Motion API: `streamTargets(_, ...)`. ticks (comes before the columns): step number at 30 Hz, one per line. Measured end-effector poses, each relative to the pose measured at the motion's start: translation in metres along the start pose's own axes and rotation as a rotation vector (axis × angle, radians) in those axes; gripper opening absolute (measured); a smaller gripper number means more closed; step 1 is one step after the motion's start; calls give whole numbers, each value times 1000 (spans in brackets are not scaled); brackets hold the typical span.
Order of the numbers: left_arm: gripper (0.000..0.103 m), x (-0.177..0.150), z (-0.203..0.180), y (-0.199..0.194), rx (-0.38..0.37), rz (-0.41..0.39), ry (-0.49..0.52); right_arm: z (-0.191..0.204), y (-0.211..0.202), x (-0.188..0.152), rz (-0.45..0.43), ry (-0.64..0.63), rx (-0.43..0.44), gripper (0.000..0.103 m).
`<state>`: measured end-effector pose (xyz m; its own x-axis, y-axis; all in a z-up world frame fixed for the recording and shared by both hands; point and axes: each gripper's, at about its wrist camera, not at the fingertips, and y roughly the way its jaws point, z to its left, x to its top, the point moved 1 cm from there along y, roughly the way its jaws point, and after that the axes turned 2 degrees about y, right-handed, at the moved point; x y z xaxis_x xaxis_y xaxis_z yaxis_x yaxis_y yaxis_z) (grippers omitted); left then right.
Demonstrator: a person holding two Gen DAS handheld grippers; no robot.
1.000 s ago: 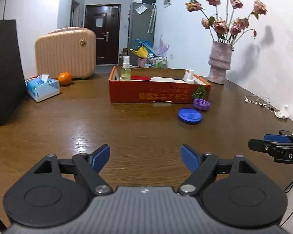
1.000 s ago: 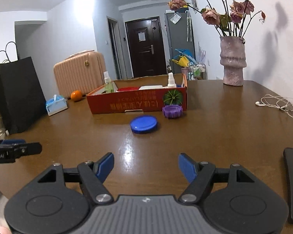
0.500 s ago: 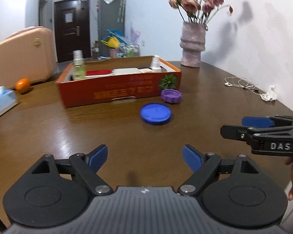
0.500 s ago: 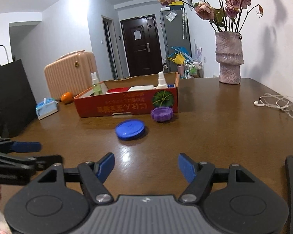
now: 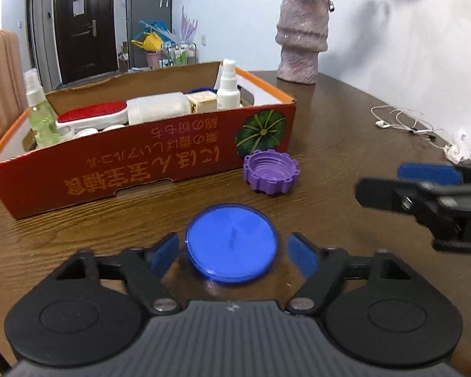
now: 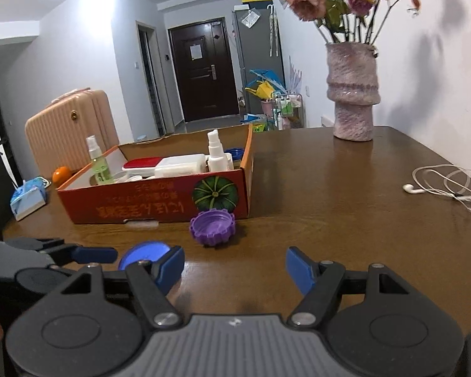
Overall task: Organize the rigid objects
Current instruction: 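Grasp the blue round lid with the left tool while the right tool grasps the purple cap, then lower the blue lid with the left tool into the box while the right tool drops the purple cap in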
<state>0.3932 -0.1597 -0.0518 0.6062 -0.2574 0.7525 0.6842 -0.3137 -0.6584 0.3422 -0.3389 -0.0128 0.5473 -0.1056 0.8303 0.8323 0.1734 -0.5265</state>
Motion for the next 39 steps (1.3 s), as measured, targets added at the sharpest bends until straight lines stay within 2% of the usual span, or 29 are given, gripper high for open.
streamTargets(4, 67, -3, 9, -6, -13, -37, -11, 5, 37, 12, 36, -5, 8, 71)
streamTargets(8, 67, -2, 25, -24, 35, -100, -21, 20, 75, 25, 84, -57, 18, 72)
streamTargets(11, 67, -1, 41, -25, 84, -104, -64, 32, 102, 28, 130, -88, 6, 71)
streamTargets(12, 67, -1, 45, -24, 101, -101, -72, 35, 107, 27, 131, -94, -3, 69)
streamTargets(15, 67, -1, 51, -25, 128, -102, -83, 36, 115, 25, 138, -106, -4, 52)
streamTargets(17, 67, 0, 53, -26, 124, -109, -89, 33, 114, 24, 137, -93, 10, 52)
streamTargets(19, 67, 0, 53, -27, 114, -111, -82, 29, 111, 25, 122, -82, 16, 52)
streamTargets(23, 67, -2, 46, -25, 152, -113, -45, 26, 102, 27, 77, -67, 45, 52)
streamTargets(26, 67, -5, 41, -37, 156, -133, -70, 26, 88, 28, 44, -51, 32, 52)
streamTargets(28, 67, -15, 36, -53, 133, -137, -94, 28, 67, 24, 17, -45, 42, 52)
streamTargets(30, 67, -28, 33, -64, 63, -114, -130, 29, 44, 14, 5, -34, 56, 52)
streamTargets(31, 67, -36, 33, -68, 22, -73, -171, 31, 33, 7, 10, -37, 64, 52)
streamTargets(32, 67, -41, 32, -72, 13, -51, -189, 33, 25, 0, 12, -44, 68, 52)
streamTargets(35, 67, -53, 19, -92, 54, -54, -153, 42, -1, -20, 23, -75, 93, 52)
streamTargets(39, 67, -63, 5, -125, 57, -87, -142, 52, -35, -37, 22, -89, 130, 52)
